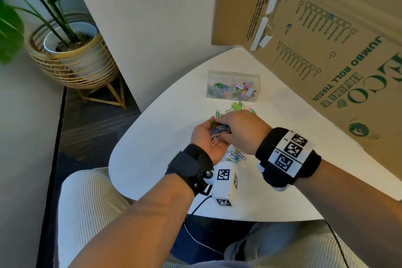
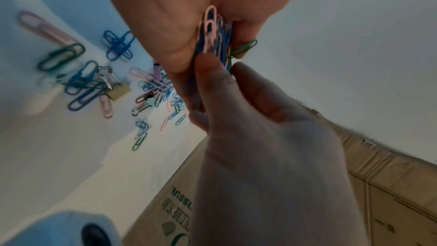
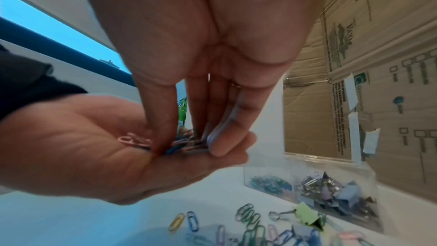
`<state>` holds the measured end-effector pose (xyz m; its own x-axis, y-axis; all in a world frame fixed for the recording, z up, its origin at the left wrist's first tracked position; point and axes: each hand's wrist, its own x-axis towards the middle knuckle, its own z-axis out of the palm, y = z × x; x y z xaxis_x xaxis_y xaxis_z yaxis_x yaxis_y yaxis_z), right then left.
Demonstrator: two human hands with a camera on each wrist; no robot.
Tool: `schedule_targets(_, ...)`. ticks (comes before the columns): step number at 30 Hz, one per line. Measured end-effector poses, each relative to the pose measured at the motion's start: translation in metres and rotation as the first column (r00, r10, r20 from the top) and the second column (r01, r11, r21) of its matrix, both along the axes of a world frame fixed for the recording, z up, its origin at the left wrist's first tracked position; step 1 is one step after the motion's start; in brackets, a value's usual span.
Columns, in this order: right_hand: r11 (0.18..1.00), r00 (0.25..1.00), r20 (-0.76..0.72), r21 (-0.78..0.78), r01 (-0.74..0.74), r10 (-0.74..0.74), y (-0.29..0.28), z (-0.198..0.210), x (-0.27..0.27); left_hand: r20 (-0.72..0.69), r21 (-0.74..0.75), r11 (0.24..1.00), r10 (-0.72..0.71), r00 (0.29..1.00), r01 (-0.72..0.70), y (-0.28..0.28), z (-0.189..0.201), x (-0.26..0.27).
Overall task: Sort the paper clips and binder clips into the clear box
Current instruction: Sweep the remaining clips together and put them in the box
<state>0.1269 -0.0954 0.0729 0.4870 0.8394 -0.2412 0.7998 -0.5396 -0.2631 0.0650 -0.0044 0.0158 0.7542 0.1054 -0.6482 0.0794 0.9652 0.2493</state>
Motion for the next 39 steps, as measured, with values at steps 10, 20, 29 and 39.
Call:
schedule_targets(10,0.954,0.959,-0.209,0.193,0.232,-0.191,-0.002,0.003,0.011,0.057,-0.018,0.999,0.028,0.998,-0.027,0.008,-0.006,0.007)
schedule_targets(20,0.714,0.612,-0.747,0.278,0.642,-0.259,-0.004,0.0,0.029,0.173,-0.105,0.994,0.033,0.984,-0.015,0.012,-0.015,0.01)
schedule_targets(29,0.459,0.564,-0.723,0.375,0.805,-0.399,0.029,0.004,0.086,0.097,-0.12,0.989,0.099,0.99,-0.088,0.024,-0.019,0.003)
schedule_targets(39,0.794,0.851,-0.301,0.321,0.516,-0.431,0.053,-0.002,0.087,0.09,-0.081,0.99,0.119,0.989,-0.112,0.035,-0.017,0.001)
